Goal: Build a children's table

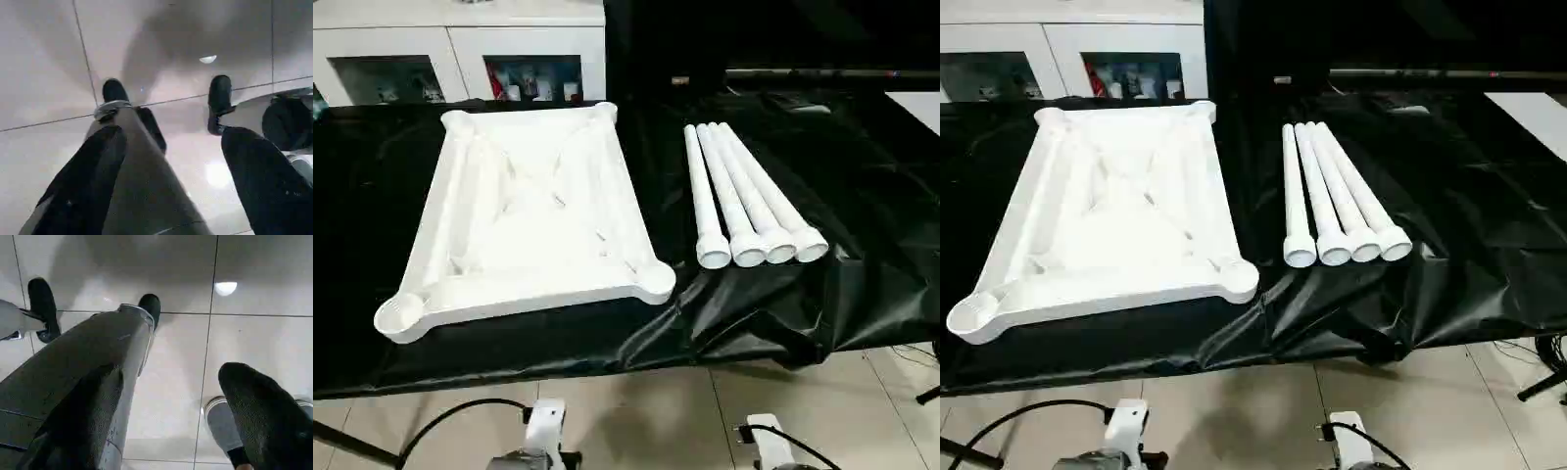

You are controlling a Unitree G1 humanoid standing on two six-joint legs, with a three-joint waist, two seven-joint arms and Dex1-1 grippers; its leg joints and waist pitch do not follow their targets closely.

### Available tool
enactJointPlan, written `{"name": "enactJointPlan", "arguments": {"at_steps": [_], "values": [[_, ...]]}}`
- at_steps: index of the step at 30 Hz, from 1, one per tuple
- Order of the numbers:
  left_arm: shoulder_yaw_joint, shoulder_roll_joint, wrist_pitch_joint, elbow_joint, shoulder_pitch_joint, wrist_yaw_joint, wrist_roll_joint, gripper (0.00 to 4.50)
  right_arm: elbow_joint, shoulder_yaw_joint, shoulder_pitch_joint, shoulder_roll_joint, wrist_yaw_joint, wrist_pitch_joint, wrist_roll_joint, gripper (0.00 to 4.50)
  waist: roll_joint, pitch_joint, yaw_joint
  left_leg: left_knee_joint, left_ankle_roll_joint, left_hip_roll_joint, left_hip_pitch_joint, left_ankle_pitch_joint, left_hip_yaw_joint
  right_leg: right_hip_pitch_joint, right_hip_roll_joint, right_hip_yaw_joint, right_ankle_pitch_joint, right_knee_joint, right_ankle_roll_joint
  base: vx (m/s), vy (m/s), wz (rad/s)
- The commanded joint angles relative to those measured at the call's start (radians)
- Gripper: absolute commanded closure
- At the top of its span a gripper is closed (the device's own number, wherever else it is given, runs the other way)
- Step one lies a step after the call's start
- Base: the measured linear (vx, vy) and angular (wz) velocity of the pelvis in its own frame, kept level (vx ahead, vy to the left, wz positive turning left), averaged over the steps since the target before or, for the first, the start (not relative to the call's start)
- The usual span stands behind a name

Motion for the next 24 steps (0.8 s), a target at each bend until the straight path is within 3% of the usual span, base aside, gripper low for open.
{"name": "enactJointPlan", "arguments": {"at_steps": [1, 8, 22, 23, 24], "values": [[0.004, -0.002, -0.005, 0.006, -0.004, -0.004, 0.002, 0.88, -0.004, -0.014, -0.002, 0.012, 0.000, -0.007, 0.001, 0.95, -0.003, -0.033, 0.003, -0.060, 0.083, 0.039, 0.000, -0.142, -0.006, 0.040, -0.087, 0.042, -0.021, -0.077, -0.269, 0.000, 0.000, 0.00], [0.010, -0.002, 0.000, 0.012, -0.006, 0.000, 0.017, 0.88, -0.004, -0.028, -0.006, 0.019, -0.004, 0.002, -0.007, 0.95, -0.012, -0.033, 0.010, -0.056, 0.101, 0.038, 0.000, -0.111, -0.004, 0.042, -0.088, 0.041, 0.038, -0.070, -0.280, 0.000, 0.000, 0.00], [0.013, -0.001, 0.002, 0.013, -0.010, -0.012, 0.030, 0.88, -0.005, -0.043, -0.009, 0.021, -0.003, 0.014, -0.026, 0.95, -0.009, -0.034, 0.010, -0.056, 0.095, 0.037, 0.002, -0.117, -0.005, 0.043, -0.087, 0.042, 0.038, -0.070, -0.279, 0.000, 0.000, 0.00], [0.014, -0.002, 0.003, 0.012, -0.009, -0.012, 0.031, 0.88, -0.005, -0.044, -0.008, 0.021, -0.002, 0.014, -0.026, 0.95, -0.007, -0.034, 0.011, -0.054, 0.098, 0.037, 0.000, -0.098, -0.005, 0.042, -0.088, 0.043, 0.059, -0.068, -0.282, 0.000, 0.000, 0.00], [0.015, -0.003, 0.003, 0.012, -0.008, -0.012, 0.033, 0.88, -0.006, -0.045, -0.007, 0.020, -0.001, 0.014, -0.029, 0.95, -0.010, -0.039, 0.010, -0.042, 0.136, 0.032, -0.008, 0.016, -0.003, 0.035, -0.083, 0.040, 0.214, -0.056, -0.304, 0.000, 0.000, 0.00]]}}
